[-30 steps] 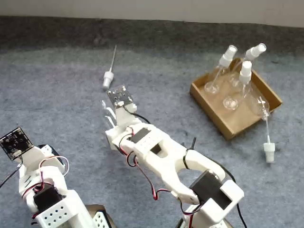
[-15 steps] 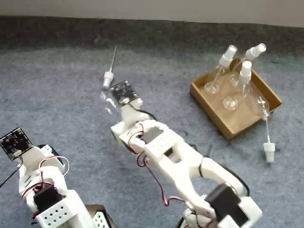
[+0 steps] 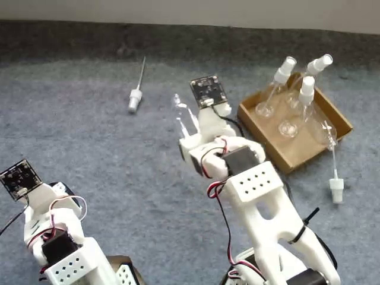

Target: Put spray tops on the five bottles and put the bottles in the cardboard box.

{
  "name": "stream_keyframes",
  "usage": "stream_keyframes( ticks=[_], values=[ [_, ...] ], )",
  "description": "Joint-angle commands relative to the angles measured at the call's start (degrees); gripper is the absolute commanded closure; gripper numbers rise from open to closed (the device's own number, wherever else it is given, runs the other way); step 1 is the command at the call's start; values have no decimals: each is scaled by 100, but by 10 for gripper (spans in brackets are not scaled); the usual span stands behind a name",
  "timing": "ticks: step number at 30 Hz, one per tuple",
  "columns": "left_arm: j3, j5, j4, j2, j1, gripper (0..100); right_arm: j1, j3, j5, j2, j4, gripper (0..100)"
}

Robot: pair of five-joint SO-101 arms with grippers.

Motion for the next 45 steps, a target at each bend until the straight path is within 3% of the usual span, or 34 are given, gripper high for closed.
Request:
stream_keyframes(
  ticks=[1, 14, 18, 24, 32, 38, 45],
  values=[
    [110, -44, 35, 4, 101, 995, 382, -426, 730, -259, 330, 900],
    [110, -44, 35, 4, 101, 995, 866, 514, 1029, -233, 215, 900],
    [110, -44, 35, 4, 101, 995, 927, 936, 1644, -215, 92, 900],
    [110, -44, 35, 4, 101, 995, 1516, 1877, 1802, -198, -901, 900],
    [110, -44, 35, 4, 101, 995, 1516, 3037, 1829, -224, -1490, 896],
    [110, -44, 35, 4, 101, 995, 1525, 3090, 1829, -215, -1481, 765],
    [110, -44, 35, 4, 101, 995, 1499, 3064, 1837, -259, -1464, 694]
  ],
)
